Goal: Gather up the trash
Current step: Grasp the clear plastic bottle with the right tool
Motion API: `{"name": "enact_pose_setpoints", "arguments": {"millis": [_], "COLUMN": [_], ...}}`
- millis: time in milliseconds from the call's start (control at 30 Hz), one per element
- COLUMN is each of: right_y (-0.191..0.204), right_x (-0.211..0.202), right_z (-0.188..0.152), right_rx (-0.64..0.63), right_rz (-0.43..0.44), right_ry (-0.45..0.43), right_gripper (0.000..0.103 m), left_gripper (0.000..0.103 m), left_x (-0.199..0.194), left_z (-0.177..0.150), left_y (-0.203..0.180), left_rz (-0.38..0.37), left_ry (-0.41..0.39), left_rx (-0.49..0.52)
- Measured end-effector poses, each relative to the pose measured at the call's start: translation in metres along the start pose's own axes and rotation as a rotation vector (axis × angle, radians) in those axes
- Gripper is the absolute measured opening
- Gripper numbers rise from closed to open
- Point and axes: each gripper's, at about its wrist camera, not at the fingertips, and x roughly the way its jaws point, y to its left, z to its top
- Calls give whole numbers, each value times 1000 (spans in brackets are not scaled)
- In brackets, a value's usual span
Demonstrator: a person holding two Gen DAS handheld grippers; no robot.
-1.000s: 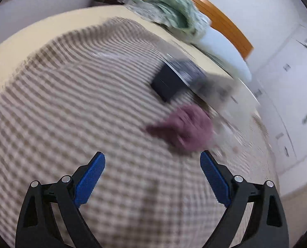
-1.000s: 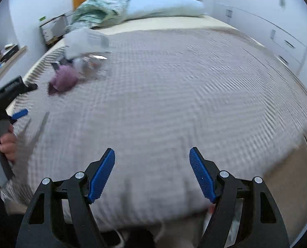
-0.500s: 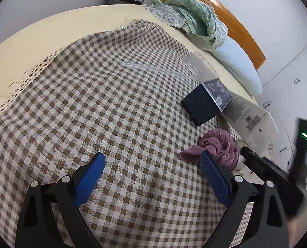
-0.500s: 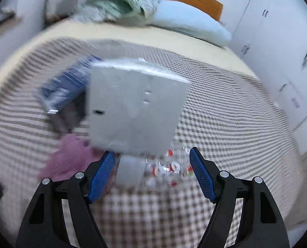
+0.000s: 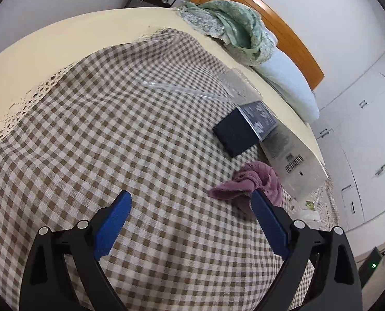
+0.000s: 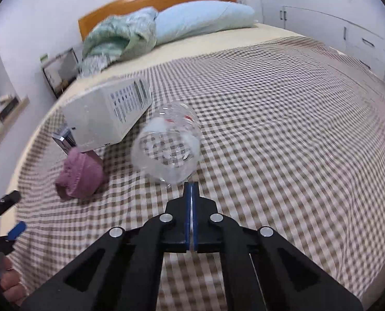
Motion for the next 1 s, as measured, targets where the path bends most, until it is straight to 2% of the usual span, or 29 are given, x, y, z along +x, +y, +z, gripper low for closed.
{"name": "enact_pose_setpoints", "arguments": {"millis": [100, 233, 300, 333, 400, 433, 533, 667, 733, 767, 800, 833, 933, 1000], "right_y": [0, 2, -5, -10, -20, -24, -28, -20, -17, -17, -18, -19, -20, -17], "right_x": [-5, 9, 5, 2, -9, -8, 12, 57, 74, 80, 84, 88, 74, 52], "right_z": [3, 11, 7, 6, 1, 3, 21, 50, 54, 51, 48, 44, 36, 36], "right_rx": [21, 0, -16, -12, 10, 12, 27, 65, 89, 112, 123, 125, 147, 123], "right_rz": [22, 11, -17, -32, -53, -44, -18, 24, 12, 39, 69, 94, 98, 94], "right_ry": [-30, 6, -41, -76, -191, -202, -153, -41, 18, 34, 45, 62, 51, -2], "right_gripper": [0, 2, 55, 91, 92, 92, 92, 92, 92, 83, 61, 58, 56, 56], "left_gripper": [90, 90, 90, 90, 90, 90, 90, 90, 90, 90, 90, 90, 90, 90], "left_x": [1, 8, 9, 10, 11, 13, 16, 18, 21, 22, 23, 25, 29, 27], "left_z": [-6, -10, -10, -10, -9, -8, -8, -12, -13, -14, -13, -13, -11, -10], "left_y": [-7, -10, -9, -9, -8, -7, -9, -12, -14, -13, -13, -12, -9, -9], "left_rz": [26, 64, 69, 73, 79, 83, 84, 100, 120, 128, 136, 145, 167, 158], "left_ry": [-3, 10, 14, 14, 16, 19, 26, 30, 32, 32, 33, 33, 29, 12], "left_rx": [41, 60, 61, 60, 56, 56, 62, 97, 128, 136, 145, 151, 149, 140]}}
